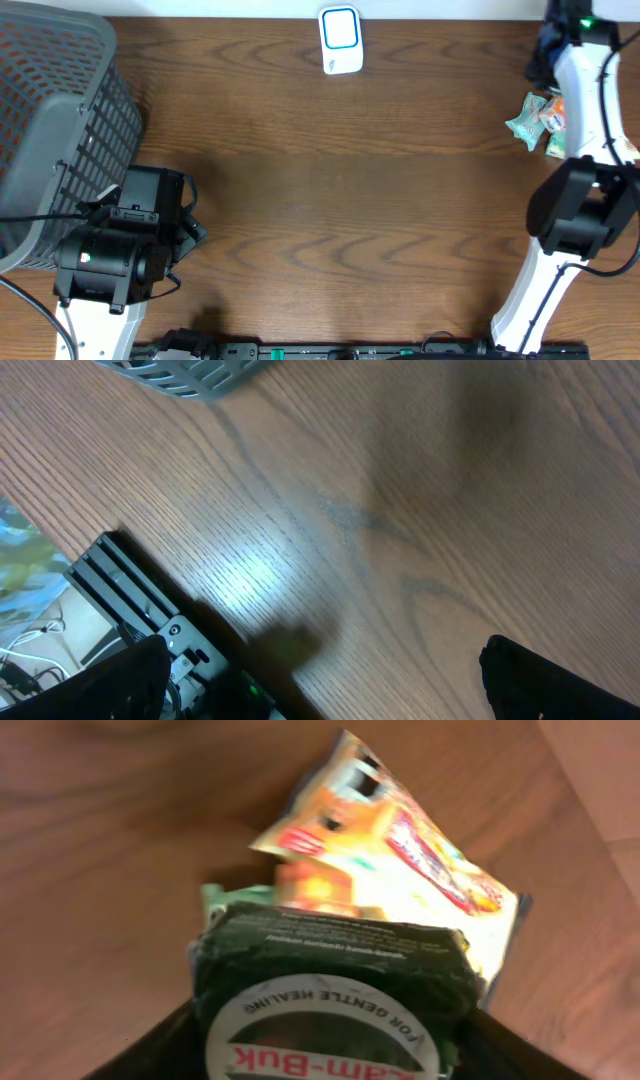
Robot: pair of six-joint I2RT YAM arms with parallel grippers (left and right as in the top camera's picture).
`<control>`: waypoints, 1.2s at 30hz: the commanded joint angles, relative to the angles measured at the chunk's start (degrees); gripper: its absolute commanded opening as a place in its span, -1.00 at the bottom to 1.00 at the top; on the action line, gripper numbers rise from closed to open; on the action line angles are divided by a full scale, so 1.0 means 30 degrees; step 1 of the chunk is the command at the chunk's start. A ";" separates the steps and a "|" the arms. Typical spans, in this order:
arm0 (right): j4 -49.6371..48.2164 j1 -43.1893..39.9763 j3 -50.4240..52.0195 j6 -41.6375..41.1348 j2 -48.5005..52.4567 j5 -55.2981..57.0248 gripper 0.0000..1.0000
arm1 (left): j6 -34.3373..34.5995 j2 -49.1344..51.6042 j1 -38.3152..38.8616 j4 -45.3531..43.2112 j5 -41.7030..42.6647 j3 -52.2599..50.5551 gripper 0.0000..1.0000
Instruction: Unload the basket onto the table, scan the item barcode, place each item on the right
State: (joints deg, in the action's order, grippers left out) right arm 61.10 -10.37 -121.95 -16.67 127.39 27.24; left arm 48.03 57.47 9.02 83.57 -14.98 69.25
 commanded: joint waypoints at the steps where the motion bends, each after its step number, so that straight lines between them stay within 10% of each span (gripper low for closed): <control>1: 0.0102 -0.0750 0.0721 -0.0459 0.0087 0.0219 0.54 | 0.0182 -0.0087 -0.0073 0.0051 -0.0306 0.0364 0.95; 4: 0.0597 -0.1319 0.0903 -0.0590 0.0087 0.0138 0.97 | 0.0182 -0.0087 -0.0073 0.0051 -0.0306 0.0364 0.95; 24: 0.3840 0.0474 0.0903 -0.1086 -0.7337 -0.9857 0.99 | 0.0182 -0.0087 -0.0073 0.0051 -0.0313 0.0364 0.95; 36: 0.3169 0.6951 0.7628 -0.2178 -1.4375 -0.6936 0.98 | 0.0175 -0.0087 -0.0073 0.0058 -0.0306 0.0364 0.95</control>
State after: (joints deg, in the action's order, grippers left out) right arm 72.05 7.20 -105.45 -20.51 88.71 1.96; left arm 48.03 57.47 9.02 83.57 -15.00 69.25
